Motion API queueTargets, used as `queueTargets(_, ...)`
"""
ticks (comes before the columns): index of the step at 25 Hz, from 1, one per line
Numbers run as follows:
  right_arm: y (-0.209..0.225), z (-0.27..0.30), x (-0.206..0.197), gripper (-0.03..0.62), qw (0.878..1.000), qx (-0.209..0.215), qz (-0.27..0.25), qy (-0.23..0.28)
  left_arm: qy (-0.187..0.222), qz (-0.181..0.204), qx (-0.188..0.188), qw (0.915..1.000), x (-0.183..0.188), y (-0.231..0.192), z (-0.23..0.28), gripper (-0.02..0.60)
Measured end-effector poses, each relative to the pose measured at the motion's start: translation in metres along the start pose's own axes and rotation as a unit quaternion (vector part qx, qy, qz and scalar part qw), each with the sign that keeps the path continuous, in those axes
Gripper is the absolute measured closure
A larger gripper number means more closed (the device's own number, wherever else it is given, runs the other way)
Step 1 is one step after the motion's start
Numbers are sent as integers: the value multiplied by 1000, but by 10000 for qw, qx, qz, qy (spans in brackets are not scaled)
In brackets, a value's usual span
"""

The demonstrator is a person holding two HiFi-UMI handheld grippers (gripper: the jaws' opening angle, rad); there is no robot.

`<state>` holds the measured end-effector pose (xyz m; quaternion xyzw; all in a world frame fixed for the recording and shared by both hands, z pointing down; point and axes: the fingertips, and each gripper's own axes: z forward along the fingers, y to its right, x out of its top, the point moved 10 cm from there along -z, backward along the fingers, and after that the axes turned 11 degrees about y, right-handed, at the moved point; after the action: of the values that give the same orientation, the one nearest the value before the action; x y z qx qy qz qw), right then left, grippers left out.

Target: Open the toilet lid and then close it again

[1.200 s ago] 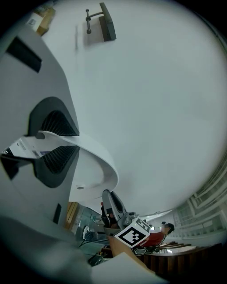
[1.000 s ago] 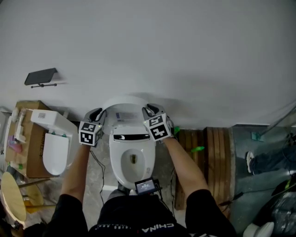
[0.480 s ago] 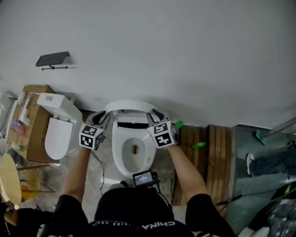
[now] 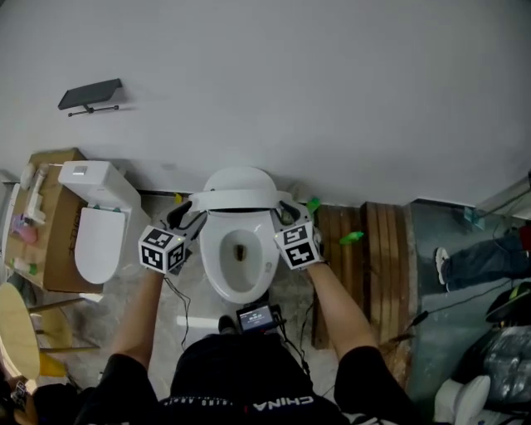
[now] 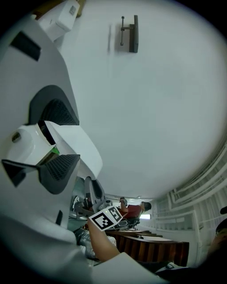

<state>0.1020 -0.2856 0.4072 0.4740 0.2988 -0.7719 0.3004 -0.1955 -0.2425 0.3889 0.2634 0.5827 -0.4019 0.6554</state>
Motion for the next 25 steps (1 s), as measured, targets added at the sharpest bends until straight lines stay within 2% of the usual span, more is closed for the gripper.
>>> queueTargets(8, -42, -35, -40, 503, 9990, -182, 67, -397, -491, -187, -491, 9974, -38, 22, -21, 393)
queueTargets(15, -59, -47, -59, 503, 9978, -303, 129, -579, -567, -595, -647, 9945, -62, 32, -30, 393)
queueTargets(21, -64, -53, -68, 503, 9961, -74, -81, -877, -832, -791, -900, 9893, -74, 35, -32, 391)
queueTargets(23, -65, -63, -70, 507, 9957, 106, 40, -915, -896, -922, -968, 9870, -81, 36, -34, 383)
queueTargets(25, -63, -76, -71, 507, 9963, 259, 371, -734, -930, -1045, -1003, 9851, -88, 38, -36, 380)
